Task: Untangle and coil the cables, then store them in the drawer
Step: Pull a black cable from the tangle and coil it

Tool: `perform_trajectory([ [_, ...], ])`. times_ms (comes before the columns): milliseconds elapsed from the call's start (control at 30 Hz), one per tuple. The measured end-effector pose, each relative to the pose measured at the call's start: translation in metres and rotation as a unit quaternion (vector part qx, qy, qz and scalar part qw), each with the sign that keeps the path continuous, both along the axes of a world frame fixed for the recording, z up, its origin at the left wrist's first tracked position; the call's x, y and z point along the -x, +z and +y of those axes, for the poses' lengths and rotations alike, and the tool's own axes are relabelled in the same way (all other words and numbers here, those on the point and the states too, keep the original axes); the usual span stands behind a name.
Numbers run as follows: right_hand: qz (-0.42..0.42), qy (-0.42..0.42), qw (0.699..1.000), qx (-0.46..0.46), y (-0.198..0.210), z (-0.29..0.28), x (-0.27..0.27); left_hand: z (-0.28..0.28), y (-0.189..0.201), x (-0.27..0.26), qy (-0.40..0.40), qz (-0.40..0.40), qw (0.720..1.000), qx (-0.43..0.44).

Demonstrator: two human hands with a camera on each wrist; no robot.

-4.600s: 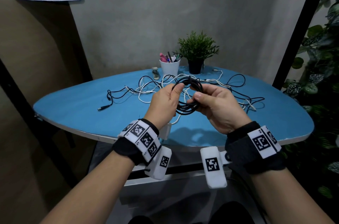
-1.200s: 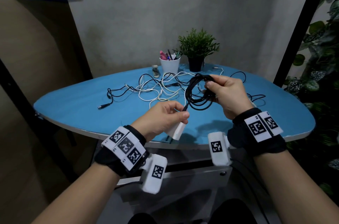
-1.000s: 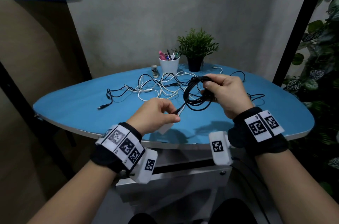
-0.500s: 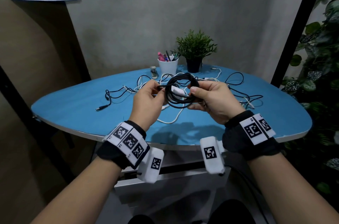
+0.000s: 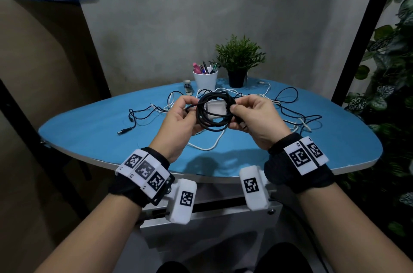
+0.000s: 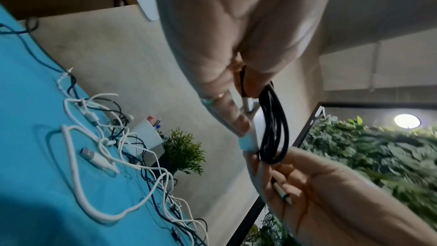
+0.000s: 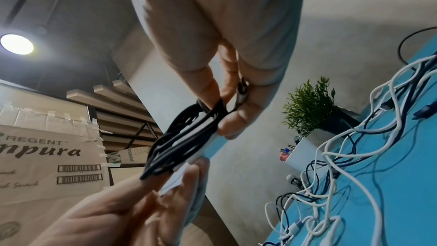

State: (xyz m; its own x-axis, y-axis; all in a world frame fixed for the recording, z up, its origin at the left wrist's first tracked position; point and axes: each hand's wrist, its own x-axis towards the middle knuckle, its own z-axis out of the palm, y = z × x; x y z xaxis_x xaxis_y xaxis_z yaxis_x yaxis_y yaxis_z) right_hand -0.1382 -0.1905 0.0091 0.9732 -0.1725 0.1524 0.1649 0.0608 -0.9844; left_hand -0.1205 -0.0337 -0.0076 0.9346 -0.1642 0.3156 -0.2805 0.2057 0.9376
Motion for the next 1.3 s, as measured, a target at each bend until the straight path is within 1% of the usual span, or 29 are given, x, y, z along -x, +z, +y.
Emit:
perform_trajectory([
  [67,-0.006,-0.017,1.0,0.001,-0.001,-0.001,-0.002,0.004,0.001,0.001,-0.055,0.03,0.998,0.022],
  [167,-0.011,-0.037,0.999,-0.005,-0.002,-0.001,-0.003,0.009,0.004,0.002,-0.114,0.063,0.988,0.083],
  [233,-0.018,-0.037,0.999,0.0,-0.002,0.001,-0.004,0.006,0.005,0.005,-0.117,0.064,0.987,0.095],
  [267,-0.023,-0.035,0.999,0.004,-0.002,0.002,-0.004,0.003,0.005,0.005,-0.094,0.06,0.99,0.089],
  [400,-0.035,-0.018,0.999,0.01,-0.005,0.006,-0.005,-0.009,0.001,0.005,0.026,0.026,0.998,0.051],
  [467,-0.038,-0.016,0.999,0.02,-0.007,0.007,-0.005,-0.011,-0.001,0.004,0.056,0.008,0.998,0.016],
  [533,-0.039,-0.027,0.998,0.037,-0.008,0.007,-0.006,-0.012,-0.004,0.002,0.069,-0.013,0.997,-0.025],
  [600,-0.036,-0.039,0.997,0.053,-0.009,0.007,-0.005,-0.013,-0.005,0.003,0.063,-0.036,0.996,-0.05],
  [700,-0.026,-0.043,0.997,0.061,-0.008,0.007,-0.004,-0.012,-0.004,0.004,0.024,-0.049,0.996,-0.072],
  [800,-0.007,-0.015,0.999,0.052,-0.005,0.005,-0.003,-0.006,-0.006,0.002,0.012,-0.044,0.991,-0.126],
  [900,0.011,0.008,0.997,0.075,-0.003,0.002,-0.003,0.003,-0.011,-0.002,0.008,-0.036,0.983,-0.177],
  [1000,0.035,0.019,0.993,0.11,-0.001,0.001,-0.004,0.01,-0.016,-0.002,0.0,-0.048,0.98,-0.193],
  [1067,0.052,0.033,0.991,0.122,0.0,0.003,-0.005,0.014,-0.017,0.001,-0.006,-0.037,0.981,-0.189],
  [1100,0.06,0.042,0.99,0.117,-0.001,0.006,-0.006,0.017,-0.016,0.002,-0.012,-0.023,0.986,-0.167],
  [1167,0.075,0.067,0.992,0.076,-0.002,0.012,-0.007,0.023,-0.016,0.004,-0.019,0.001,0.993,-0.12],
  [1300,0.094,0.107,0.989,-0.028,-0.002,0.026,-0.01,0.039,-0.019,0.005,-0.005,0.039,0.994,-0.105],
])
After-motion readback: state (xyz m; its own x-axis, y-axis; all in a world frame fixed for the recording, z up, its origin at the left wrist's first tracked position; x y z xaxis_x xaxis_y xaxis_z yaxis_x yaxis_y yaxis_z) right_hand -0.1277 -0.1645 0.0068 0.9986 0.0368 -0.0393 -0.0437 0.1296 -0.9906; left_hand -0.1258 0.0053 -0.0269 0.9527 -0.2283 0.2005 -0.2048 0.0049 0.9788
